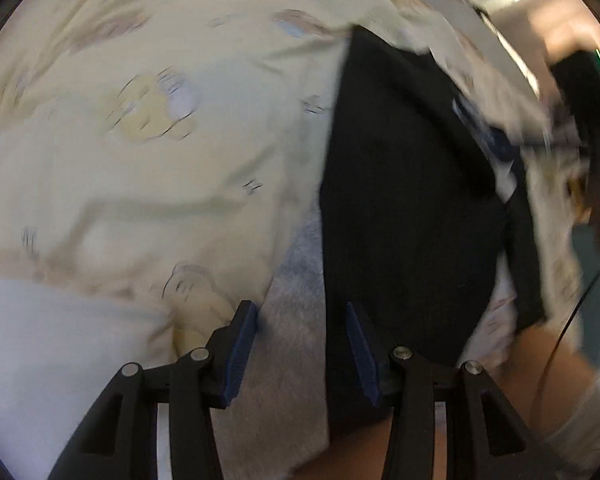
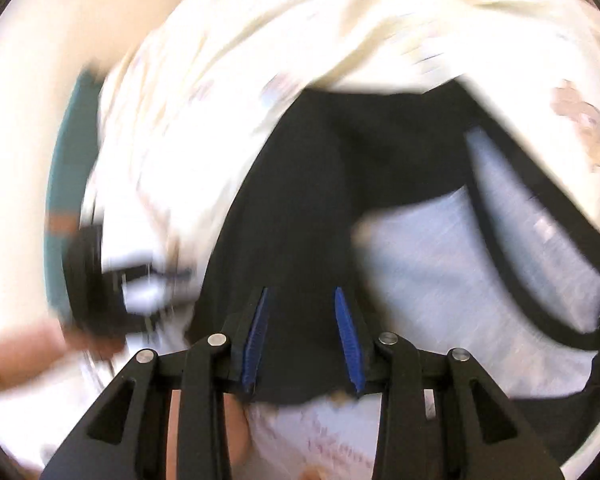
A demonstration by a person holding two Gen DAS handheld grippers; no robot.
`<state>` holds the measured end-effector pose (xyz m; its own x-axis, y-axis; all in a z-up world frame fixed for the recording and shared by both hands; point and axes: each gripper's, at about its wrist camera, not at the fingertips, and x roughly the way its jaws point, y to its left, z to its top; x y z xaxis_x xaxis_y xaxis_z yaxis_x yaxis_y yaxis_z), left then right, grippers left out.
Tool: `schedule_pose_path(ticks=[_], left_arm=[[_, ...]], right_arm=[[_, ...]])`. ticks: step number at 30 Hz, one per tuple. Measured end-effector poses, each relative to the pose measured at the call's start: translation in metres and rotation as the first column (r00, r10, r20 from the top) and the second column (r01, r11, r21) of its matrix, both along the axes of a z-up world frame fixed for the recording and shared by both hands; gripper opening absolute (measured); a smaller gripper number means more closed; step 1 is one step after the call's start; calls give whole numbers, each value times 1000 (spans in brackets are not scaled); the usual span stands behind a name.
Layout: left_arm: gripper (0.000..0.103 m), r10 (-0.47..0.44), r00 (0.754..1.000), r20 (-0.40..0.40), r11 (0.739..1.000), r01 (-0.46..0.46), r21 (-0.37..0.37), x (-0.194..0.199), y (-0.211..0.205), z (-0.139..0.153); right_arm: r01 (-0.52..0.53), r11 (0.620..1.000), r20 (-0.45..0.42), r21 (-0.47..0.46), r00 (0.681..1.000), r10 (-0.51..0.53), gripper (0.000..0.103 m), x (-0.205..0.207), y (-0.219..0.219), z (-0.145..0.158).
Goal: Fold clothes
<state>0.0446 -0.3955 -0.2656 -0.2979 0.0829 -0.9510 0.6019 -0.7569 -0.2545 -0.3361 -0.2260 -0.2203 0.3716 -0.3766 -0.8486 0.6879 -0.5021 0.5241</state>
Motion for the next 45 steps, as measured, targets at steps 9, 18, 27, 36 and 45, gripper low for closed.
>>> schedule_pose_path(ticks=[9,18,27,36,45], left_arm=[[3,169,986,-3,980,-169,-105,41,-24,27],[3,310,948,-71,950,-312,-14,80,-68,33],[4,-139,969,-203,990,141,-5,-39,33,47],[4,-50,995,-90,999,48,-23,-57,7,22],[4,-85,996,-30,996,84,-14,-47,-12,7]], right_arm=[[-106,994,-9,2,994,106,12,-6,-59,-29],[-51,998,-161,37,985,56,21,-66,-85,-6],[-72,997,37,28,997,71,31,-35,13,-6],[159,987,182,30,970,-162,32,-22,81,-49],[267,961,217,-71,945,-247,5,-53,120,-25]])
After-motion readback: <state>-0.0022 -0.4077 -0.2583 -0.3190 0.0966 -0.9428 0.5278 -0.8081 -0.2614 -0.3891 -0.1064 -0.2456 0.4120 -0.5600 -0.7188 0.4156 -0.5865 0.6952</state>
